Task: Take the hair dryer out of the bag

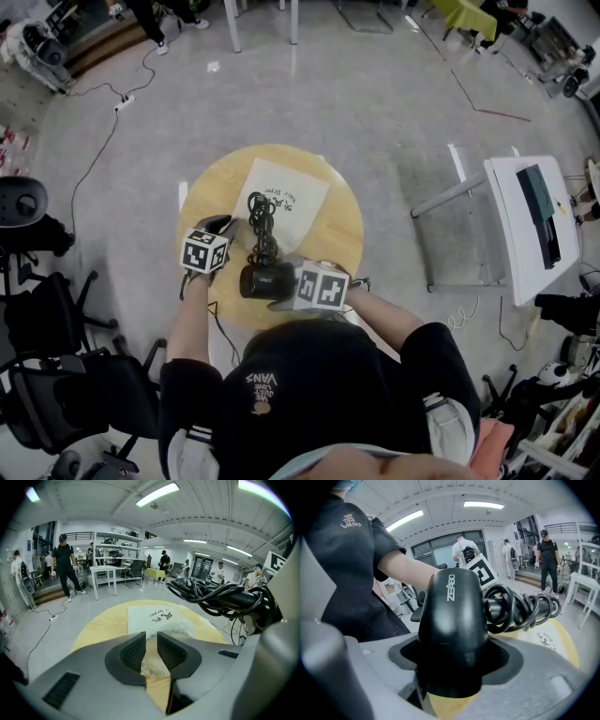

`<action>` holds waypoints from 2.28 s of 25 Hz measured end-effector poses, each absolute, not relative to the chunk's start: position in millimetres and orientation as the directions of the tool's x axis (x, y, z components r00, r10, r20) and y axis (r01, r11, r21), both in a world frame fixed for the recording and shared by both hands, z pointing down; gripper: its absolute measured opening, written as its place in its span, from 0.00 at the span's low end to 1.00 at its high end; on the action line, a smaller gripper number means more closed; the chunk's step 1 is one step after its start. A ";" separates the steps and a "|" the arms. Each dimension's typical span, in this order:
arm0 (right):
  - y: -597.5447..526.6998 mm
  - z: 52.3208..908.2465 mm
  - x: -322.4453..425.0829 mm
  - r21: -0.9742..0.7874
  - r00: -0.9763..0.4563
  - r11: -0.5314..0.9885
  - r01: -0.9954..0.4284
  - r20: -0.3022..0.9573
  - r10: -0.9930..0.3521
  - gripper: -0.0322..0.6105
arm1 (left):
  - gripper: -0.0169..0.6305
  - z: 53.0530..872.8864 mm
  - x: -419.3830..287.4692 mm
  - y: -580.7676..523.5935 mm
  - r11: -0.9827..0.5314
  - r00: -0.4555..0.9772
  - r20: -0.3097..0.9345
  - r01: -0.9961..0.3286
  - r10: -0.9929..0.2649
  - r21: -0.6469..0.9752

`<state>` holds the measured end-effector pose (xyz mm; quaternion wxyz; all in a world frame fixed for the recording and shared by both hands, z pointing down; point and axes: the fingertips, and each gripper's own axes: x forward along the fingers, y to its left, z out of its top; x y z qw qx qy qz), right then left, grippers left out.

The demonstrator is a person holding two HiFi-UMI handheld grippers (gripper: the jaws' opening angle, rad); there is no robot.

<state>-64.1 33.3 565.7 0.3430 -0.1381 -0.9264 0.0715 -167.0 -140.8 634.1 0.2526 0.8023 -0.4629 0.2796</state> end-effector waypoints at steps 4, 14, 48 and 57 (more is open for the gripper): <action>26.2 561.7 -63.1 -0.224 -0.741 0.956 0.189 0.607 0.288 0.60 | 0.16 625.9 -165.5 -140.5 -0.443 0.415 0.664 -0.886 -0.622 0.139; 10.4 553.8 -64.0 -0.212 -0.767 0.965 0.156 0.589 0.253 0.60 | 0.15 598.1 -162.8 -137.5 -0.444 0.425 0.596 -0.887 -0.681 0.125; -17.0 509.3 -67.7 -0.296 -0.918 0.955 0.009 0.377 0.126 0.60 | 0.08 521.8 -154.4 -80.6 -0.378 0.405 0.376 -0.914 -0.834 0.146; -27.4 497.2 -64.0 -0.343 -0.949 0.938 -0.044 0.309 0.069 0.60 | 0.06 509.2 -147.1 -64.9 -0.378 0.410 0.331 -0.912 -0.850 0.159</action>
